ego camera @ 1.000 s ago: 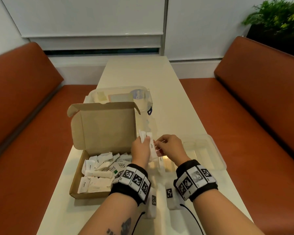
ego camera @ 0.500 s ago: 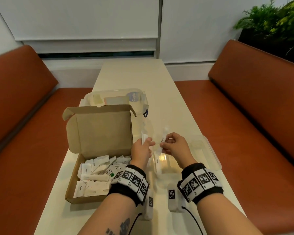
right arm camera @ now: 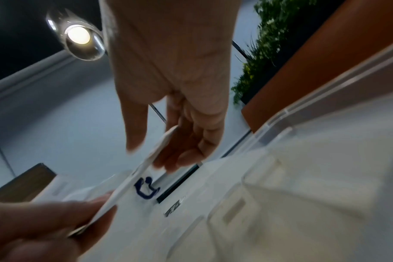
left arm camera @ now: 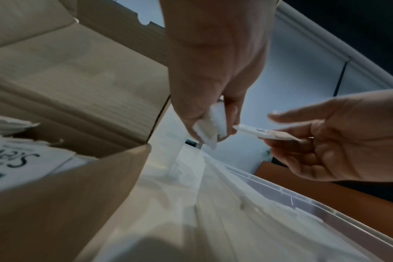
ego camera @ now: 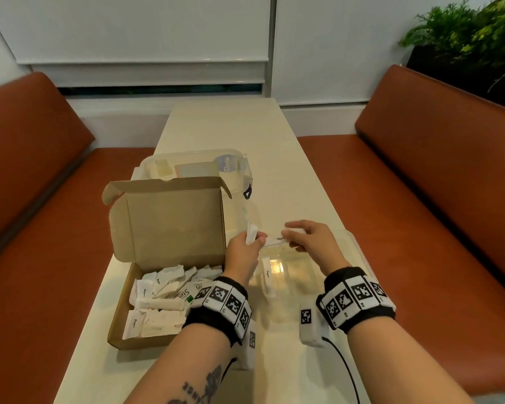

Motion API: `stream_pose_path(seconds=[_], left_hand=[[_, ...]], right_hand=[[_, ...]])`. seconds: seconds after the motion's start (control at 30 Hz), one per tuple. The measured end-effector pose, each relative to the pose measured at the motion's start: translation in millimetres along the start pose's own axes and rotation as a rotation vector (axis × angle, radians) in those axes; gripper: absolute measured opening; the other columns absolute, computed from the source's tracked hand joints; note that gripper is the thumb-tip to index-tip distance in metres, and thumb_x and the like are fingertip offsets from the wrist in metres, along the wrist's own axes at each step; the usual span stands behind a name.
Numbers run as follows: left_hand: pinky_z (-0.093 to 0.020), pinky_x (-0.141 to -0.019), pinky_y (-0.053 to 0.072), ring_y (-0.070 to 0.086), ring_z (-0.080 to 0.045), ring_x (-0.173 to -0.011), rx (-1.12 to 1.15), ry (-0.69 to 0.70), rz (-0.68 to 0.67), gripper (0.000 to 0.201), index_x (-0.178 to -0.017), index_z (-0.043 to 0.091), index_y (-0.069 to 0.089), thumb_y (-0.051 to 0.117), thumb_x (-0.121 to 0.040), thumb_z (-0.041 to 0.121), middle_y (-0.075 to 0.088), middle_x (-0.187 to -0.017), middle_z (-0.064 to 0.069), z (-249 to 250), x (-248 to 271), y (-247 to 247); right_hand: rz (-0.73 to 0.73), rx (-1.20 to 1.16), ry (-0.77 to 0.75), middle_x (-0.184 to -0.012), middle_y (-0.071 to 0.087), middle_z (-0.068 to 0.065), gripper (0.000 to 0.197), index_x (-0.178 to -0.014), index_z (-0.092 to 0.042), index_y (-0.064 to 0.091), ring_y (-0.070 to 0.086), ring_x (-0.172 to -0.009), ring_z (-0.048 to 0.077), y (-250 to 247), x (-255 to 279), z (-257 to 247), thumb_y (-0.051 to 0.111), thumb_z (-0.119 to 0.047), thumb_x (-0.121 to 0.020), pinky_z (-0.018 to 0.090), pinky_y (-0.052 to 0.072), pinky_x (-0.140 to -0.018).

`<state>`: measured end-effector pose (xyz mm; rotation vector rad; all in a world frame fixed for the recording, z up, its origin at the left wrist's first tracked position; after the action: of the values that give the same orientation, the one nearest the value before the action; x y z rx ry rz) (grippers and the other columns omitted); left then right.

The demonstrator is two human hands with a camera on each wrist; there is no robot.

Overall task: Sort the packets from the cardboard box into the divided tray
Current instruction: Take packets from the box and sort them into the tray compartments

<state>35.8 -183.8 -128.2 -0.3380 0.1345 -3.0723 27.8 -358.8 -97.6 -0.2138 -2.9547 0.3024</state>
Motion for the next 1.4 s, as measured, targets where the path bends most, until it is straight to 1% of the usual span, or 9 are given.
stream_pose_path(seconds=[0.1,0.17,0.27,0.33,0.4,0.57,0.8,1.13,1.4], left_hand=[[-0.025,-0.057,0.036,0.044,-0.011,-0.060,0.015,0.017,0.011,0.019,-0.079,0.021,0.064,0.058,-0.091,0.008,0.054,-0.070,0.003,3.1,-3.8,-1.5],[-0.025,-0.058,0.038,0.044,-0.010,-0.061,0.017,0.026,0.017,0.017,-0.080,0.021,0.063,0.059,-0.090,0.007,0.056,-0.071,0.003,4.0,-5.2,-0.8],[-0.032,-0.070,0.046,0.049,-0.015,-0.070,-0.021,0.029,0.047,0.006,-0.089,0.018,0.065,0.060,-0.090,0.014,0.059,-0.078,0.001,1.3,-5.6,-1.0],[-0.035,-0.080,0.047,0.052,-0.017,-0.082,-0.112,0.019,0.097,0.016,-0.105,0.013,0.064,0.059,-0.091,0.019,0.062,-0.091,-0.002,-5.6,-6.0,-6.1],[-0.028,-0.077,0.041,0.052,-0.018,-0.089,-0.255,-0.003,0.137,0.023,-0.112,0.008,0.061,0.059,-0.091,0.016,0.061,-0.100,-0.005,-14.8,-6.6,-11.6],[-0.032,-0.080,0.047,0.061,-0.032,-0.098,-0.369,-0.090,0.107,0.018,-0.102,0.002,0.062,0.062,-0.089,0.014,0.065,-0.105,-0.016,-32.8,-4.0,-12.0],[-0.028,-0.078,0.043,0.060,-0.030,-0.099,-0.414,-0.074,0.079,0.014,-0.099,0.004,0.066,0.061,-0.088,0.011,0.066,-0.105,-0.015,-26.5,-4.8,-11.3],[-0.025,-0.075,0.041,0.061,-0.028,-0.098,-0.412,-0.095,0.065,0.009,-0.095,0.007,0.066,0.063,-0.087,0.010,0.067,-0.103,-0.013,-26.1,-4.8,-11.3],[-0.027,-0.076,0.042,0.061,-0.027,-0.096,-0.394,-0.104,0.062,0.008,-0.094,0.007,0.066,0.064,-0.086,0.009,0.067,-0.101,-0.013,-27.3,-5.0,-11.7]], right_hand=[[-0.168,0.205,0.032,-0.071,0.071,0.000,0.012,-0.089,-0.011,0.076,0.059,-0.061,0.006,11.4,2.7,5.9,0.073,-0.018,-0.080,0.014,0.049,-0.059],[-0.227,0.304,0.063,-0.071,0.071,-0.002,0.006,-0.080,-0.015,0.077,0.058,-0.064,0.006,17.8,5.6,12.3,0.074,-0.020,-0.079,0.017,0.050,-0.063],[-0.206,0.339,0.113,-0.079,0.072,0.007,0.011,-0.086,-0.010,0.077,0.060,-0.068,0.013,20.3,5.4,23.9,0.075,-0.016,-0.077,0.029,0.055,-0.072],[-0.139,0.395,0.123,-0.084,0.070,0.010,0.018,-0.093,-0.004,0.075,0.060,-0.065,0.012,19.0,4.0,29.4,0.076,-0.011,-0.076,0.026,0.056,-0.065],[-0.097,0.467,0.114,-0.092,0.065,0.011,0.025,-0.100,-0.003,0.070,0.063,-0.071,0.017,24.4,4.7,32.1,0.074,-0.006,-0.076,0.021,0.054,-0.057],[-0.062,0.735,0.026,-0.101,0.066,0.016,0.021,-0.097,0.001,0.066,0.066,-0.090,0.029,54.2,2.9,30.9,0.051,0.007,-0.083,0.033,0.056,-0.079],[-0.123,1.056,-0.070,-0.108,0.064,0.012,0.024,-0.104,-0.004,0.061,0.061,-0.099,0.026,75.4,2.1,41.7,0.042,0.001,-0.091,0.028,0.046,-0.080],[-0.211,1.263,-0.239,-0.108,0.068,0.004,0.030,-0.112,-0.015,0.064,0.060,-0.103,0.023,71.9,-0.1,34.4,0.043,-0.009,-0.092,0.030,0.046,-0.082],[-0.291,1.265,-0.231,-0.106,0.066,-0.002,0.035,-0.114,-0.026,0.062,0.047,-0.109,0.019,72.7,-3.3,41.0,0.068,-0.020,-0.081,0.027,0.038,-0.078]])
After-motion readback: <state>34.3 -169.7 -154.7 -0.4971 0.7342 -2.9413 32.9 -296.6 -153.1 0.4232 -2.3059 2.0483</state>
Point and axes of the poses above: each hand's wrist, its own x-axis away from the middle knuckle, its own y-axis out of the palm, z = x × y, the point moved 10 cm from there along -x, towards the middle knuckle
